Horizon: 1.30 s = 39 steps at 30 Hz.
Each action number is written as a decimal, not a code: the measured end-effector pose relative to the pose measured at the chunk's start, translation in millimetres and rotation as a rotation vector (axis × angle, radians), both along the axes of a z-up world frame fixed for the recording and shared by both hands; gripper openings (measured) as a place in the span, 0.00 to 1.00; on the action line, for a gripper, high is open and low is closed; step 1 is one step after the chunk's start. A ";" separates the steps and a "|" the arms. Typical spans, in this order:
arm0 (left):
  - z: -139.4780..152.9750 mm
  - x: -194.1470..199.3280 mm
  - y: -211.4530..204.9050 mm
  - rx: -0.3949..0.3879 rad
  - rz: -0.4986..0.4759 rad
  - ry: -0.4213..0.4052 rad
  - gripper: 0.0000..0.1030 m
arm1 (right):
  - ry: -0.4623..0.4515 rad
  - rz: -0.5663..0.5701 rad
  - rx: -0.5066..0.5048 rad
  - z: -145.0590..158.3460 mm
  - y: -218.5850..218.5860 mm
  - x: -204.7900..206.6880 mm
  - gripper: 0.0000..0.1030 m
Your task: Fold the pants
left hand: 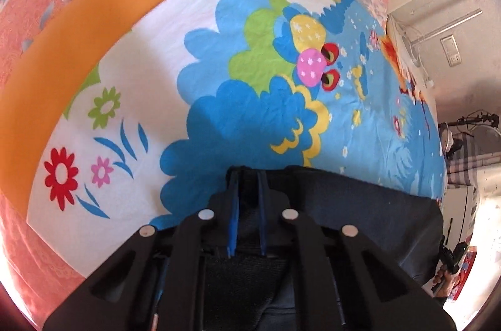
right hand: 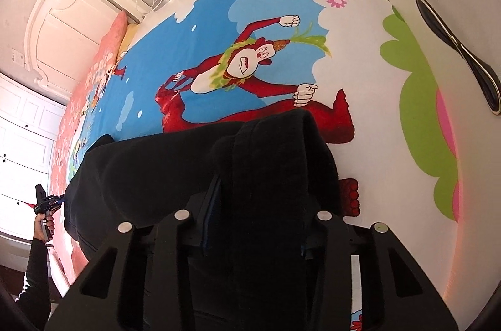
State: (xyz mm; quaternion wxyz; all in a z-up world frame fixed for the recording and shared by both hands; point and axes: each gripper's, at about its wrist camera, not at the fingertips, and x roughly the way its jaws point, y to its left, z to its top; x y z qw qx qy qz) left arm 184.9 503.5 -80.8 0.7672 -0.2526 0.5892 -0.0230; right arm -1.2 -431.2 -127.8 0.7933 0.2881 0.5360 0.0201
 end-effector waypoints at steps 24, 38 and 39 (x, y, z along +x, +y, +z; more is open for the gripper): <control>45.6 -132.8 -363.8 -0.123 -0.522 -0.402 0.65 | -0.073 -0.252 -0.102 36.9 15.2 -112.6 0.50; -17.8 -183.7 -219.5 -0.412 0.179 -0.167 0.61 | -0.025 -0.227 -0.360 35.3 10.9 -92.6 0.00; -22.2 -188.3 -206.9 -0.428 0.235 -0.156 0.60 | 0.006 -0.226 -0.377 29.0 11.0 -94.1 0.00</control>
